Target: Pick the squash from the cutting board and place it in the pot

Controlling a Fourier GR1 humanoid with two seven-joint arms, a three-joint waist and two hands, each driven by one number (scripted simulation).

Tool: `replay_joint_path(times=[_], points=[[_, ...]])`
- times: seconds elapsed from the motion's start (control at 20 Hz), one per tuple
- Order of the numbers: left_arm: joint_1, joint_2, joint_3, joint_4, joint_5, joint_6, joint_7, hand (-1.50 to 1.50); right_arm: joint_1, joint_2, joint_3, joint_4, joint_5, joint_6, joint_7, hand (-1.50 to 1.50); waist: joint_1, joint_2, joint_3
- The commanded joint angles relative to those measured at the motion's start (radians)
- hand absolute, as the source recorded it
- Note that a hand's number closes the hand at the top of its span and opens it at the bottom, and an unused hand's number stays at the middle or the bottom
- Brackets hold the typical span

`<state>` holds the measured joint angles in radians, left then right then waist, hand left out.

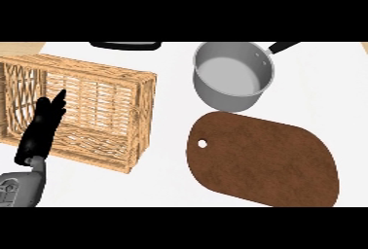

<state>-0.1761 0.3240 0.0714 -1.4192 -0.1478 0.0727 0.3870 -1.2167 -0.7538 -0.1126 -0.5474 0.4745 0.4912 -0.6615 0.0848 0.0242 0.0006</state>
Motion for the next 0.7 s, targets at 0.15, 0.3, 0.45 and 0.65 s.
replay_joint_path(times=[0.15, 0.3, 0.45, 0.65], points=[[0.007, 0.004, 0.008, -0.022, 0.006, -0.01, 0.022, 0.0, -0.042, 0.09, 0.107, 0.118, 0.085, 0.038, -0.125, 1.5, -0.01, 0.0, 0.001], [0.027, -0.019, 0.005, -0.003, -0.001, 0.008, -0.003, 0.0, -0.089, 0.173, 0.15, 0.147, 0.116, 0.01, -0.074, 1.5, -0.012, -0.002, 0.0], [0.028, -0.011, 0.008, -0.025, -0.008, 0.011, 0.011, 0.0, -0.095, 0.212, 0.151, 0.222, 0.106, 0.074, -0.008, 1.5, -0.02, -0.006, 0.0], [0.001, -0.038, -0.019, -0.016, -0.038, 0.036, 0.03, 0.0, -0.099, 0.264, 0.152, 0.281, 0.101, 0.086, -0.021, -1.5, -0.021, 0.001, 0.001]])
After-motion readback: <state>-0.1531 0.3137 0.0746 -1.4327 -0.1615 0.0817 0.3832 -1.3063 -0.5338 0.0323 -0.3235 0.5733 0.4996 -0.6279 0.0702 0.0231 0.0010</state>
